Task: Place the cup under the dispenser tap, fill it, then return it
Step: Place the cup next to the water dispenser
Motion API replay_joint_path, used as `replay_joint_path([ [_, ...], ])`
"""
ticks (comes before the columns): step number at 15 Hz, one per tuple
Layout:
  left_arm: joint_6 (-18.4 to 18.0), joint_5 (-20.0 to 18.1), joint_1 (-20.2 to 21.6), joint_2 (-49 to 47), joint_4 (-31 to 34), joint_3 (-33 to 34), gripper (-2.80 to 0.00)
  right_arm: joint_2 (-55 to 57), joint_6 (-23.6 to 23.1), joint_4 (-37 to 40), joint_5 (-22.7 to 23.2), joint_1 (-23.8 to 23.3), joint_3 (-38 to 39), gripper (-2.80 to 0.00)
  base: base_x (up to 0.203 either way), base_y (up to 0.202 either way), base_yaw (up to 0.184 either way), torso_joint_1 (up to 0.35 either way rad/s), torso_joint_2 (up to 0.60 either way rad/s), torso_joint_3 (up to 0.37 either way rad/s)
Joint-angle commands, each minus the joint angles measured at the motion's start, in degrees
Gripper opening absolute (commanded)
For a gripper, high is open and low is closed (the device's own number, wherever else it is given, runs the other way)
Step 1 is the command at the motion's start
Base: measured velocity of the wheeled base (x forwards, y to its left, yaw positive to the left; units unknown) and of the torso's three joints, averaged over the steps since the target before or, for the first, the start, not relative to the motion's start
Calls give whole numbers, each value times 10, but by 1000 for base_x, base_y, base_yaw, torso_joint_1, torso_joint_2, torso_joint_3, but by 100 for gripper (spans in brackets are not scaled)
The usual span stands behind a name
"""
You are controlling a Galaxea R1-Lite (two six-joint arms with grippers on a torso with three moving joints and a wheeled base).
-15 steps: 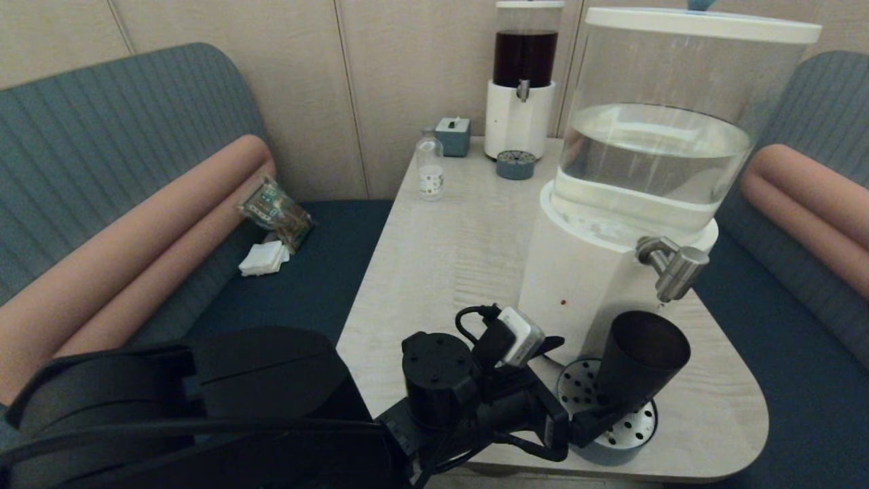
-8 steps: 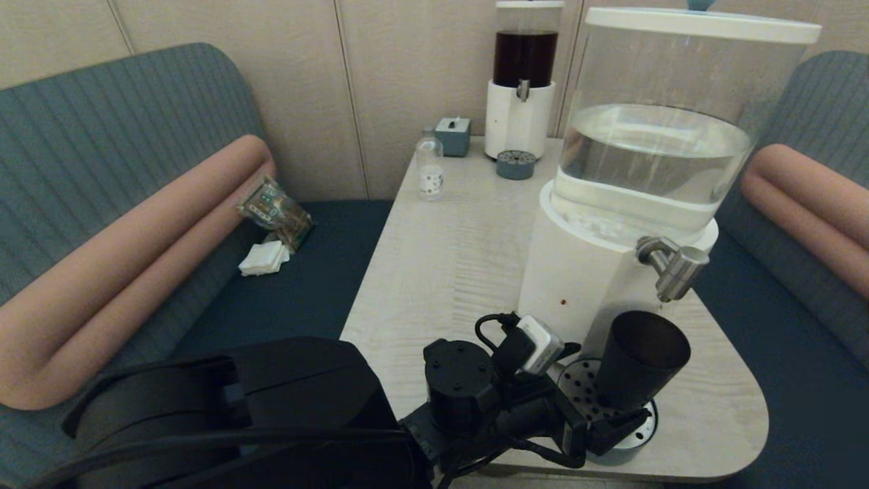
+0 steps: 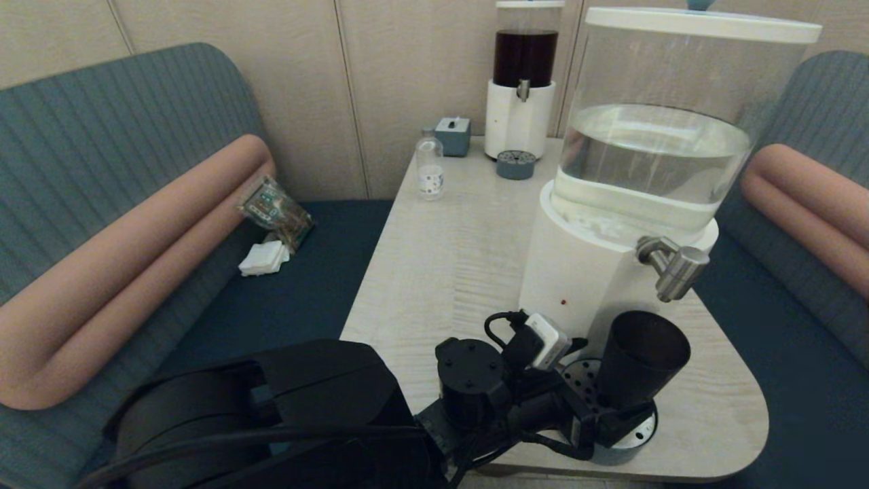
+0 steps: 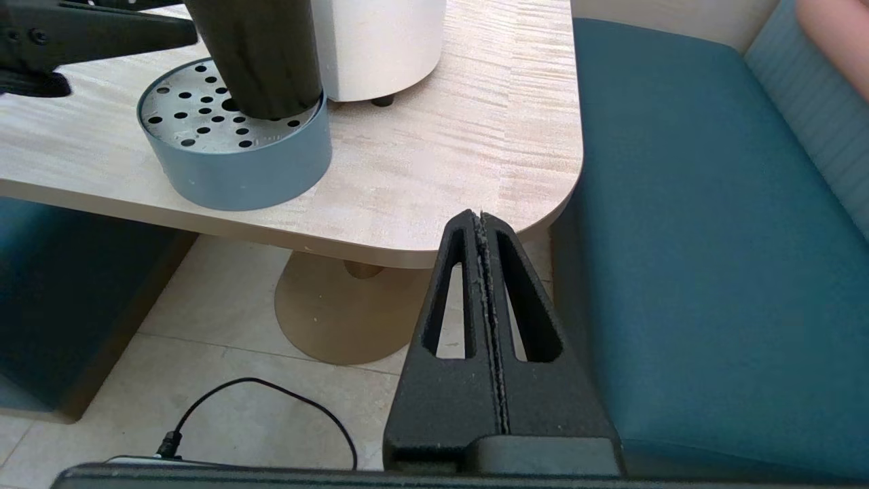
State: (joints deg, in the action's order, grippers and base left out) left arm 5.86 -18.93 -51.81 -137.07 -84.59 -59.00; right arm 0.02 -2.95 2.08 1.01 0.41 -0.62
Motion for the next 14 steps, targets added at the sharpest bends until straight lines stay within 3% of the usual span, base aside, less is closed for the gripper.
replay_joint_path([
  [1, 0, -1, 0, -14, -5, -12, 0, -1, 0, 0, 0, 0, 0, -280, 0, 0, 0, 0, 0, 0],
  [14, 8, 14, 0, -53, -5, -79, 0, -1, 0, 0, 0, 0, 0, -280, 0, 0, 0, 0, 0, 0],
])
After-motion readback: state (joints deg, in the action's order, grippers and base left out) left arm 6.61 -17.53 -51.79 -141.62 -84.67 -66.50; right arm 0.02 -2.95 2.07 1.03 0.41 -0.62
